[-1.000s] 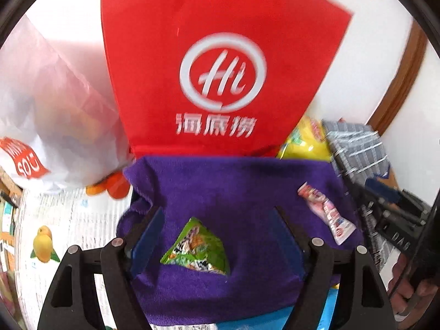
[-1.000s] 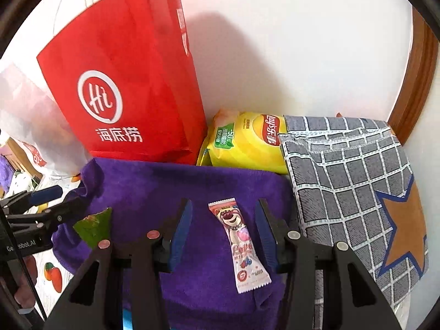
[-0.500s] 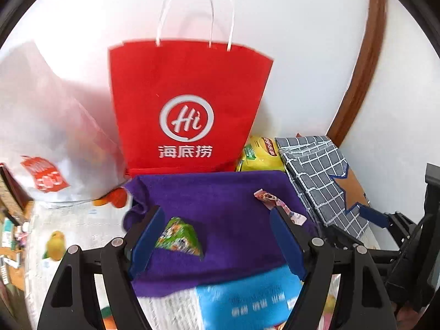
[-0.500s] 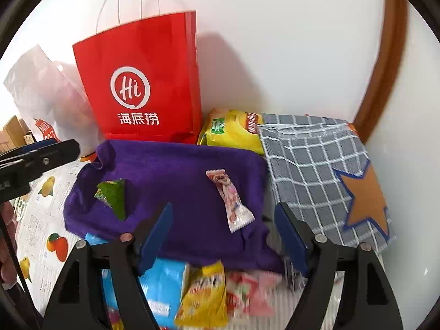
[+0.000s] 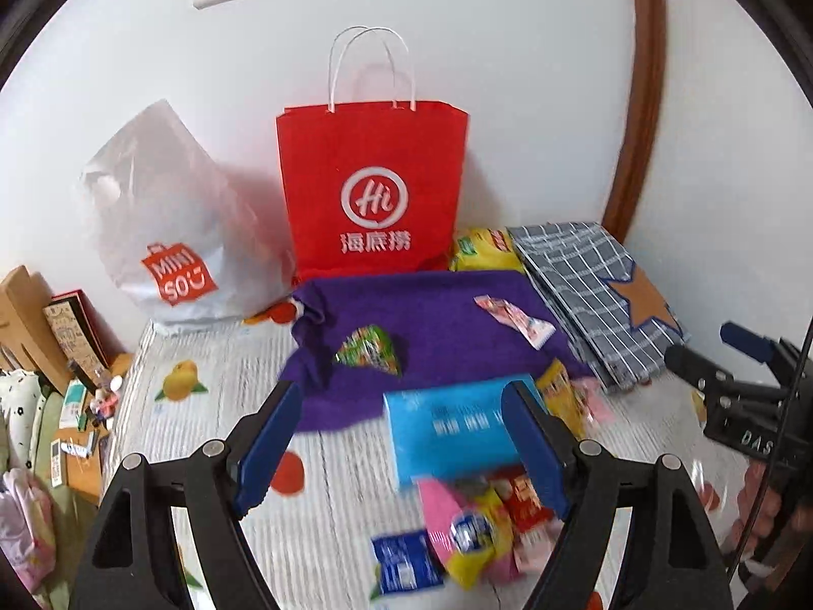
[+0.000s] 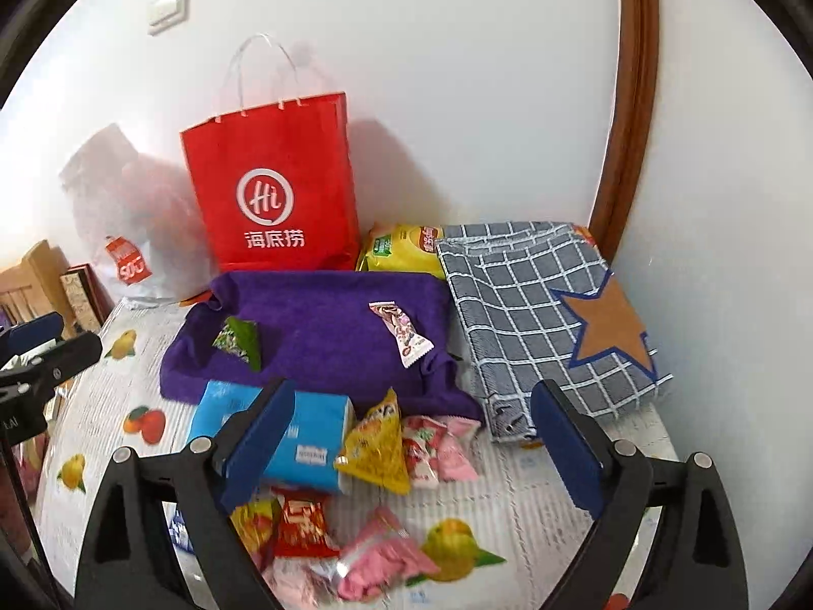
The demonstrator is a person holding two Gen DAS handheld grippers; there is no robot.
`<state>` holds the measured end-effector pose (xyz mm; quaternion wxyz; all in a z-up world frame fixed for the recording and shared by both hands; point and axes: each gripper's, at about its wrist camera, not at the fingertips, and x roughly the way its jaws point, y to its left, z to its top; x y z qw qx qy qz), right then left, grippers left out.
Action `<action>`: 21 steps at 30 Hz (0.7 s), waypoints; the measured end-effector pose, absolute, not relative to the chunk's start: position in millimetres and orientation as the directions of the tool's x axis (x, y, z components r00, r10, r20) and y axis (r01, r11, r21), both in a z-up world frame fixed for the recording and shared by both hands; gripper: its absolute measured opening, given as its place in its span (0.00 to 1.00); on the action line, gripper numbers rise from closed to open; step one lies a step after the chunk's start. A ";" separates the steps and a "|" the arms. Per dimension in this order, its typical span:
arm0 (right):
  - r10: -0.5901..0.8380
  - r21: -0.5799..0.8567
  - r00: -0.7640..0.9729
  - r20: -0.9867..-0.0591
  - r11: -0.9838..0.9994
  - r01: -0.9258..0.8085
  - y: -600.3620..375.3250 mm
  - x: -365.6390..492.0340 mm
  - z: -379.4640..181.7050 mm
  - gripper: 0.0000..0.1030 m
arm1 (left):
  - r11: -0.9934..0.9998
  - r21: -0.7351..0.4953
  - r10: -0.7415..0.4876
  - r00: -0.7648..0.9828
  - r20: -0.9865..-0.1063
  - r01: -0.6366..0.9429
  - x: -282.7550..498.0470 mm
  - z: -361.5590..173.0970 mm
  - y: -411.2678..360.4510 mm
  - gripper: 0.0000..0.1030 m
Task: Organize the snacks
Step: 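Withdraw both tools from the towel back over the remaining snacks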
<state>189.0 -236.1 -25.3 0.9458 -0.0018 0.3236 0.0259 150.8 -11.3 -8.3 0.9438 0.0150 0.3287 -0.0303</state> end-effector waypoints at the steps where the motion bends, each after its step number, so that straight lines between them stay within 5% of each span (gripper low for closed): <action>1: 0.045 0.008 0.794 -0.606 0.999 -0.050 -238.2 181.1 -25.7 0.91 | 0.998 0.003 -0.053 0.781 -0.622 0.070 144.7 -10.4 -11.9 0.78; 21: 0.123 0.124 0.782 -0.611 0.990 -0.059 -259.9 127.7 -40.7 0.90 | 0.989 -0.094 -0.149 0.760 -0.633 0.116 93.9 -22.3 -12.6 0.78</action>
